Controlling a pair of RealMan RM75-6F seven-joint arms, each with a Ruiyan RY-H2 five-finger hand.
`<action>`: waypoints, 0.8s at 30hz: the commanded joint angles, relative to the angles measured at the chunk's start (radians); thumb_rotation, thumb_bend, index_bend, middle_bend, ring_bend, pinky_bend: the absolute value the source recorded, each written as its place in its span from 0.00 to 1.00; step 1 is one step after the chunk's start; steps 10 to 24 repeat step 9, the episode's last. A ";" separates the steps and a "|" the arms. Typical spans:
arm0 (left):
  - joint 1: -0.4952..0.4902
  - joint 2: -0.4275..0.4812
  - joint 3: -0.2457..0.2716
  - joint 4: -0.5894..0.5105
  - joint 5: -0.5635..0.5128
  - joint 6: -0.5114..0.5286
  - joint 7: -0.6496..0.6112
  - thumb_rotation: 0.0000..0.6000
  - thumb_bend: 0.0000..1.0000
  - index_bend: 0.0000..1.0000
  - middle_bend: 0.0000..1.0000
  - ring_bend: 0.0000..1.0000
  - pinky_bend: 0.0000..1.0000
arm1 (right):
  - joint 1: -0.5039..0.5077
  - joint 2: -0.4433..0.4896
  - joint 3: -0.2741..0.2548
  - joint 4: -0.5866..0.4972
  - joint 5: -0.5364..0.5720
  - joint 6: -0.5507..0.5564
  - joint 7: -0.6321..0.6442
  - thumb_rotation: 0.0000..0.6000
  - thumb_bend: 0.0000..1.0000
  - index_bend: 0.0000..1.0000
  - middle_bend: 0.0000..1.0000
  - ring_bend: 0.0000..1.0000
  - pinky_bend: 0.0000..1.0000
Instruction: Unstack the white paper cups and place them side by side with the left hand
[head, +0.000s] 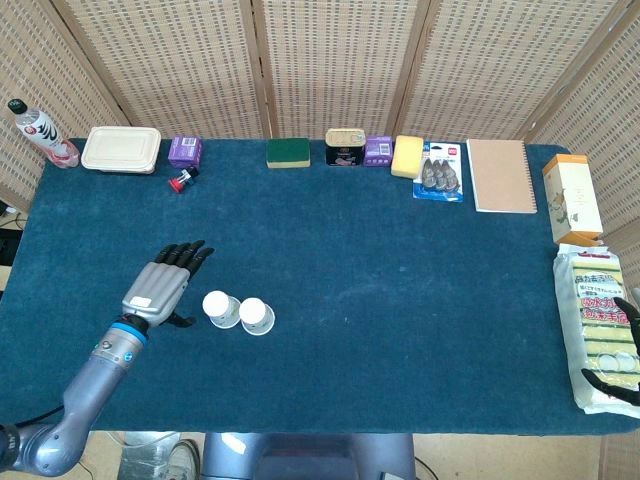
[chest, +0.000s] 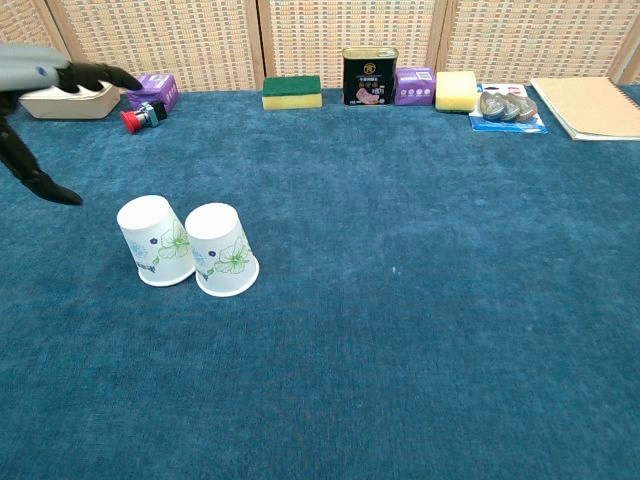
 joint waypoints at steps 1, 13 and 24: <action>0.155 0.071 0.070 0.030 0.265 0.161 -0.133 1.00 0.11 0.00 0.00 0.00 0.04 | 0.000 -0.001 -0.001 -0.002 0.001 -0.001 -0.004 1.00 0.00 0.09 0.00 0.00 0.00; 0.382 0.038 0.177 0.185 0.504 0.391 -0.303 1.00 0.11 0.00 0.00 0.00 0.04 | 0.002 -0.008 -0.002 -0.009 0.000 -0.002 -0.033 1.00 0.00 0.09 0.00 0.00 0.00; 0.382 0.038 0.177 0.185 0.504 0.391 -0.303 1.00 0.11 0.00 0.00 0.00 0.04 | 0.002 -0.008 -0.002 -0.009 0.000 -0.002 -0.033 1.00 0.00 0.09 0.00 0.00 0.00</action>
